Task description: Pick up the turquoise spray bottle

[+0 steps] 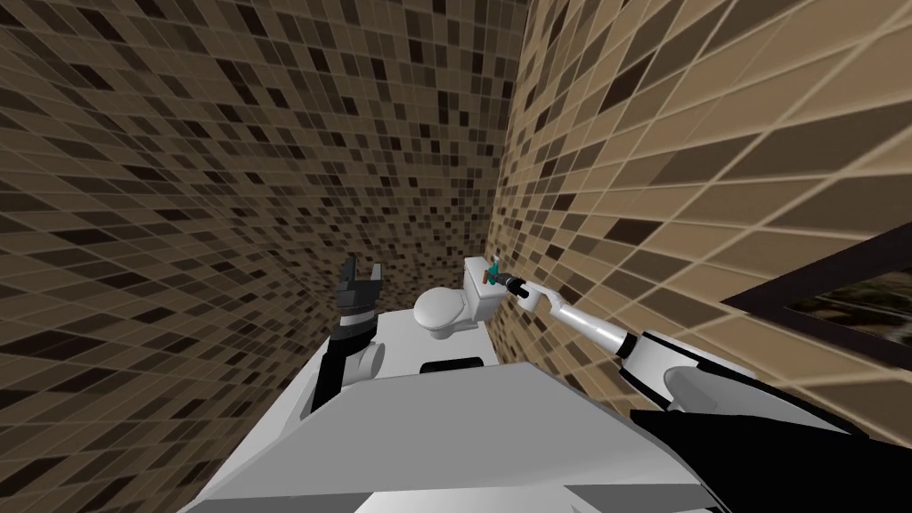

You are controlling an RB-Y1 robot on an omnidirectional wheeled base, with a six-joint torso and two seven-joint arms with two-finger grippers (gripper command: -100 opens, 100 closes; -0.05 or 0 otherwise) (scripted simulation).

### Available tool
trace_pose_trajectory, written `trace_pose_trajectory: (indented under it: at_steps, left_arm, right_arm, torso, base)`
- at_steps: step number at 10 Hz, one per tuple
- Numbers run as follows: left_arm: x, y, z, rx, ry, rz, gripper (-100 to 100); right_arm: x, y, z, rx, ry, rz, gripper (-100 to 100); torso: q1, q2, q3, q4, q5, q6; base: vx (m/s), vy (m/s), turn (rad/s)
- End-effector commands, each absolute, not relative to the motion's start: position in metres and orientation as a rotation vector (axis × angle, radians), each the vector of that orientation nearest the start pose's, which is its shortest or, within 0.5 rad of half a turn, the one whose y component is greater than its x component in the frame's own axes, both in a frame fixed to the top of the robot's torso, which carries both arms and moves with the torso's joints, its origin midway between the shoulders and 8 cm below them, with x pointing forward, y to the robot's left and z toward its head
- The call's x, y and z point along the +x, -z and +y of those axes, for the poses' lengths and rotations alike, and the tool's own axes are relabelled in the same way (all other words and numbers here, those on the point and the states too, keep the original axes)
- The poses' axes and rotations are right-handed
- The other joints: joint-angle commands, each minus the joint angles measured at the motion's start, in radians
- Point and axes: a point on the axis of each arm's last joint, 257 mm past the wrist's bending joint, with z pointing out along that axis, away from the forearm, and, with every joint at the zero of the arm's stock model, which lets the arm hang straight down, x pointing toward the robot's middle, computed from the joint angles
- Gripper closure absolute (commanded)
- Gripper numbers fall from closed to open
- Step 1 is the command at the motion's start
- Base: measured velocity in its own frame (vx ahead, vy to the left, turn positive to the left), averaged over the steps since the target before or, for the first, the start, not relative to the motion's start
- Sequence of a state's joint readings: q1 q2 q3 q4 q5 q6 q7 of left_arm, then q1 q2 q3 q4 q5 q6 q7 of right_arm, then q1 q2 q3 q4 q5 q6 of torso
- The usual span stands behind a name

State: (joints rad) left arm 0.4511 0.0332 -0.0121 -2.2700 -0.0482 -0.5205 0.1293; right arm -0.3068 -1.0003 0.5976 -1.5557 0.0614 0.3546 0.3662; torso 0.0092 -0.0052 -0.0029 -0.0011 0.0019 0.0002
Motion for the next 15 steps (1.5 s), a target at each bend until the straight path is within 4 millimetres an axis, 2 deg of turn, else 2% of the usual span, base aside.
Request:
trace_pose_trajectory:
  at_steps: [1, 2, 3, 5, 6, 8, 9, 10, 12, 13, 14, 15]
  left_arm:
    - [0.347, -0.039, 0.26, -0.609, 1.436, 0.601, 0]
    - [0.347, -0.039, 0.26, -0.609, 1.436, 0.601, 0]
    - [0.347, -0.039, 0.26, -0.609, 1.436, 0.601, 0]
    - [0.347, -0.039, 0.26, -0.609, 1.436, 0.601, 0]
    - [0.347, -0.039, 0.26, -0.609, 1.436, 0.601, 0]
    - [0.347, -0.039, 0.26, -0.609, 1.436, 0.601, 0]
    - [0.347, -0.039, 0.26, -0.609, 1.436, 0.601, 0]
    - [0.347, -0.039, 0.26, -0.609, 1.436, 0.601, 0]
    - [0.347, -0.039, 0.26, -0.609, 1.436, 0.601, 0]
    - [0.347, -0.039, 0.26, -0.609, 1.436, 0.601, 0]
    - [0.347, -0.039, 0.26, -0.609, 1.436, 0.601, 0]
    - [0.347, -0.039, 0.26, -0.609, 1.436, 0.601, 0]
  right_arm:
    - [0.566, 0.238, -0.346, -0.074, -0.08, 1.945, -100]
    - [0.558, 0.253, -0.379, -0.049, -0.041, 1.983, -100]
    - [0.558, 0.257, -0.388, -0.046, -0.036, 1.986, -100]
    - [0.559, 0.251, -0.373, -0.082, -0.092, 1.963, -100]
    - [0.55, 0.262, -0.404, -0.057, -0.057, 1.995, -100]
    - [0.55, 0.265, -0.41, -0.065, -0.071, 1.989, -100]
    - [0.551, 0.262, -0.402, -0.085, -0.102, 1.976, -100]
    - [0.54, 0.271, -0.435, -0.056, -0.064, 2.006, -100]
    - [0.539, 0.271, -0.438, -0.068, -0.083, 1.996, -100]
    - [0.54, 0.268, -0.431, -0.086, -0.112, 1.984, -100]
    - [0.529, 0.274, -0.464, -0.057, -0.072, 2.009, -100]
    - [0.528, 0.274, -0.467, -0.06, -0.077, 2.005, -100]
  torso:
    - [0.0, 0.0, 0.0, 0.0, 0.0, 0.0]
    - [-0.002, 0.002, 0.001, 0.0, 0.0, 0.0]
    - [-0.001, 0.001, 0.001, 0.0, 0.0, 0.0]
    - [-0.002, 0.002, 0.001, 0.001, 0.0, 0.0]
    - [-0.006, 0.004, 0.002, 0.001, -0.001, 0.0]
    - [-0.001, 0.001, 0.0, 0.0, 0.0, 0.0]
    - [-0.003, 0.001, 0.0, 0.0, -0.001, 0.0]
    - [-0.006, 0.002, 0.001, 0.0, -0.001, -0.001]
    - [-0.001, 0.0, 0.0, 0.0, 0.0, -0.001]
    - [-0.003, 0.001, 0.0, 0.0, -0.001, -0.001]
    - [-0.006, 0.002, 0.001, 0.0, -0.001, -0.001]
    - [-0.001, 0.0, 0.0, 0.0, -0.001, 0.0]
  base:
    - [0.041, 0.079, -0.005]
    - [0.061, 0.11, -0.017]
    - [0.073, 0.14, -0.023]
    - [0.02, 0.045, -0.001]
    - [0.048, 0.085, -0.014]
    - [0.063, 0.092, -0.024]
    - [0.009, 0.023, 0.008]
    - [0.057, 0.081, -0.018]
    - [0.045, 0.105, -0.02]
    - [0.016, 0.021, 0.008]
    - [0.063, 0.119, -0.016]
    - [0.087, 0.142, -0.039]
